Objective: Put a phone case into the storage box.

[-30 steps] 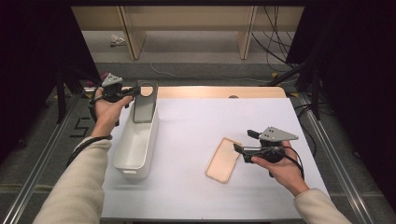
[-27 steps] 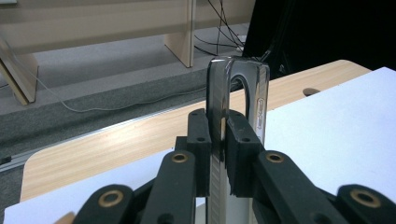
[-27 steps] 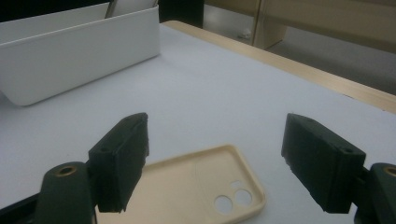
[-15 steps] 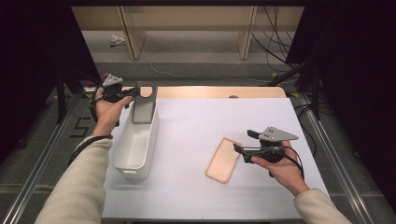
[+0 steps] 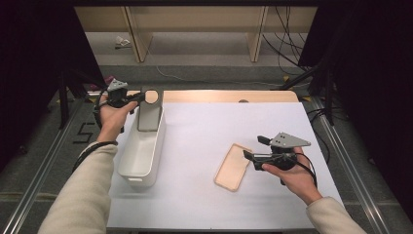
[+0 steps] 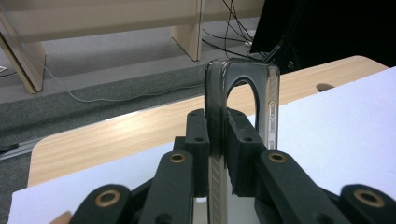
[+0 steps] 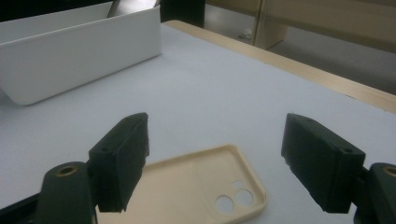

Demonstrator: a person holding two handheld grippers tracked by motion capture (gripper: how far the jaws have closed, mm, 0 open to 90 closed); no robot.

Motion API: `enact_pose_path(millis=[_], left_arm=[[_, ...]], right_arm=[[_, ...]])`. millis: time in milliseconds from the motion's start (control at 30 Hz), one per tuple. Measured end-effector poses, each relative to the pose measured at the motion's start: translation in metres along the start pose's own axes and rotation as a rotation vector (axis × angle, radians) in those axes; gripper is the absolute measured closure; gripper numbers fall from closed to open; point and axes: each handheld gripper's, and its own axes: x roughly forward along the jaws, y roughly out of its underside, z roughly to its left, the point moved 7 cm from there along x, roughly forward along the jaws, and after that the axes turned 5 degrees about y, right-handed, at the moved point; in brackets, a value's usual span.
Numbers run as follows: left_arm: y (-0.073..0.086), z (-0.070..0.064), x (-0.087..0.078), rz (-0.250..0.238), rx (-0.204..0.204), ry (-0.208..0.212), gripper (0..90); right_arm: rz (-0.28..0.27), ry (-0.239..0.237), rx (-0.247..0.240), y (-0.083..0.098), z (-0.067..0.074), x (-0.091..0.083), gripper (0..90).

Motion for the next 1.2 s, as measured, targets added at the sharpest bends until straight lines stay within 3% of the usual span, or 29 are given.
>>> enact_pose_path(millis=[300,633,767,967,1200], left_arm=[[0.003,0.004,0.002,0.020,0.004,-0.020,77.6],[0.011,0.009,0.006,0.088,0.053,-0.073,74.6],[0.011,0.010,0.007,0.090,0.045,-0.081,74.1],[0.011,0.011,0.009,0.123,0.084,-0.117,71.2],[0.006,0.011,0.009,0.131,0.103,-0.141,60.9]], right_arm=[[0.001,-0.002,0.001,0.000,0.000,0.000,24.1],[0.002,-0.004,0.001,0.001,0.000,0.001,24.1],[0.003,-0.005,0.002,0.001,0.001,0.001,24.1],[0.004,-0.005,0.003,0.001,0.000,0.001,24.1],[0.004,-0.005,0.003,0.001,0.000,0.001,24.1]])
